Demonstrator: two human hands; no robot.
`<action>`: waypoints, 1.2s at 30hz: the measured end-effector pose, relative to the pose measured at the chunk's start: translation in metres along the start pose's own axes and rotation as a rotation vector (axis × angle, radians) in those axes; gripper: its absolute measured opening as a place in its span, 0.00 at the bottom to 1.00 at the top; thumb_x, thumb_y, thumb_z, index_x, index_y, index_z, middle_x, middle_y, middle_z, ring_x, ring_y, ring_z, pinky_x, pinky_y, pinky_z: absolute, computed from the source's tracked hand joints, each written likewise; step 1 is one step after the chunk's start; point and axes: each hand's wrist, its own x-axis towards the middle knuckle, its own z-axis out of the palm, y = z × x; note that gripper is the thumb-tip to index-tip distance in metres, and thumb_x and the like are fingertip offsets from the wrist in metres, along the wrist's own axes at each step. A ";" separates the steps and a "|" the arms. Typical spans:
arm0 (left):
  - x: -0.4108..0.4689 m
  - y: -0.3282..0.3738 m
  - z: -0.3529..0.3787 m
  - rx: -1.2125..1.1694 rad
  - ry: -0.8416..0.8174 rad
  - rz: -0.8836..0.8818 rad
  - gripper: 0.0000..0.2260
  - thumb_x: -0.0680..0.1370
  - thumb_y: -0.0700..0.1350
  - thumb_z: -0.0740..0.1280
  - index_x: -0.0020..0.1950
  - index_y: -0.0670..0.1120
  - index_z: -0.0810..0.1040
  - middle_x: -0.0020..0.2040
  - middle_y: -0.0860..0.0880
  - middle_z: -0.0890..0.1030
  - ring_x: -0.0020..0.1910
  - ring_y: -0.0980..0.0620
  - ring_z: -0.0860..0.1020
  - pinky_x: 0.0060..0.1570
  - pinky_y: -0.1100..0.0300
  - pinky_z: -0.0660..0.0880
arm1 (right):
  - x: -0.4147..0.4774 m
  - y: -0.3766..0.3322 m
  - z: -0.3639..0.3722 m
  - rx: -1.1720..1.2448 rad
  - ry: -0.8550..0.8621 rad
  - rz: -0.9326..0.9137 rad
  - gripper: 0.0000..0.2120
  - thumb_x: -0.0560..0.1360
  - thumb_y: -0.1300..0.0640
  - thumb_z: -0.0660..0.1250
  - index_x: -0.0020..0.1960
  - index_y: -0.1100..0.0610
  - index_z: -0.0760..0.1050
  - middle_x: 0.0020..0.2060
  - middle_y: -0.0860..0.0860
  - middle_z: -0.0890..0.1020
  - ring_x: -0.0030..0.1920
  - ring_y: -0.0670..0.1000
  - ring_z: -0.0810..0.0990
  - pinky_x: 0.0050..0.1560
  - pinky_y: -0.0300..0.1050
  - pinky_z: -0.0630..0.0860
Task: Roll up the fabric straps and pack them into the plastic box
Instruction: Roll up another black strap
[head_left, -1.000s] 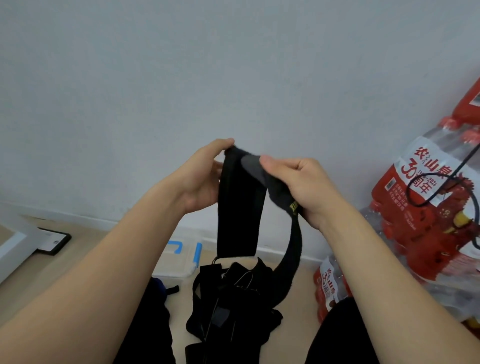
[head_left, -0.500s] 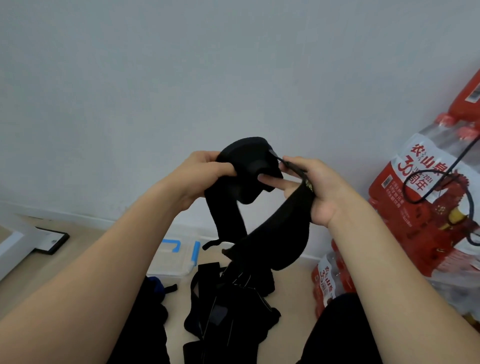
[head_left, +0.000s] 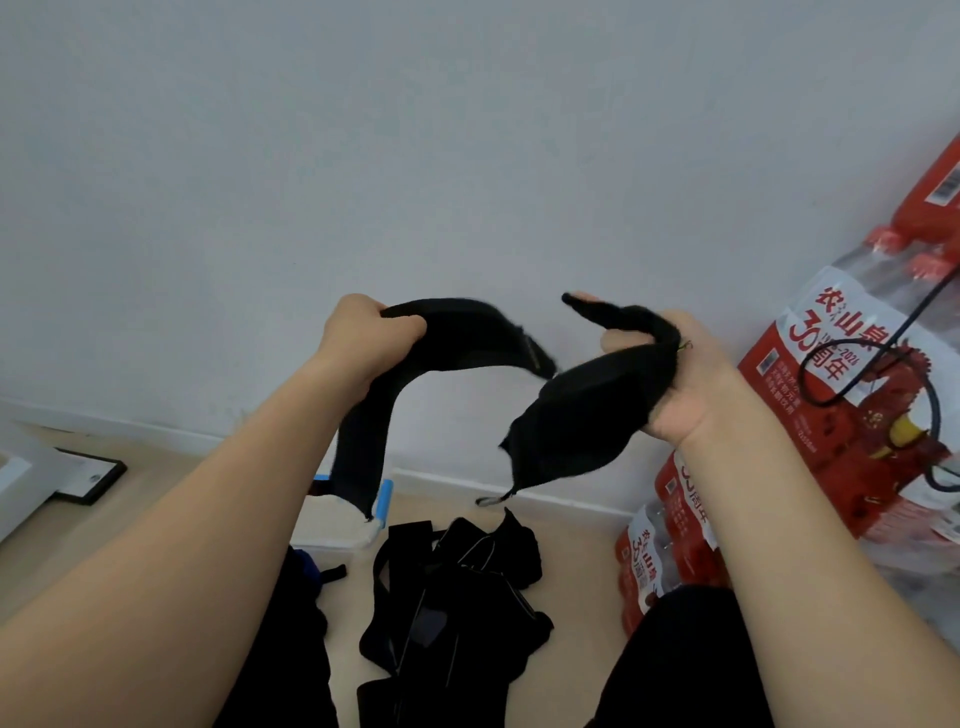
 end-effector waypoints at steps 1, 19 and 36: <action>0.002 -0.002 0.000 -0.003 -0.029 -0.006 0.07 0.75 0.43 0.71 0.41 0.39 0.80 0.35 0.44 0.78 0.32 0.46 0.76 0.32 0.59 0.72 | -0.001 0.000 0.000 -0.098 0.040 0.004 0.18 0.85 0.58 0.55 0.63 0.62 0.82 0.22 0.45 0.68 0.19 0.43 0.65 0.20 0.35 0.67; -0.010 0.012 0.007 -0.751 -0.399 -0.123 0.12 0.85 0.37 0.68 0.66 0.34 0.81 0.57 0.41 0.87 0.50 0.48 0.87 0.48 0.58 0.85 | 0.029 0.059 0.026 -1.069 0.017 -0.168 0.07 0.84 0.53 0.72 0.55 0.53 0.89 0.43 0.48 0.88 0.44 0.46 0.84 0.53 0.42 0.79; -0.023 0.010 0.001 -0.406 -0.505 -0.031 0.09 0.86 0.44 0.68 0.58 0.40 0.85 0.50 0.43 0.87 0.44 0.46 0.87 0.45 0.52 0.86 | 0.043 0.053 0.031 -0.754 0.043 -0.312 0.10 0.86 0.56 0.68 0.55 0.58 0.88 0.49 0.56 0.90 0.49 0.52 0.88 0.53 0.47 0.82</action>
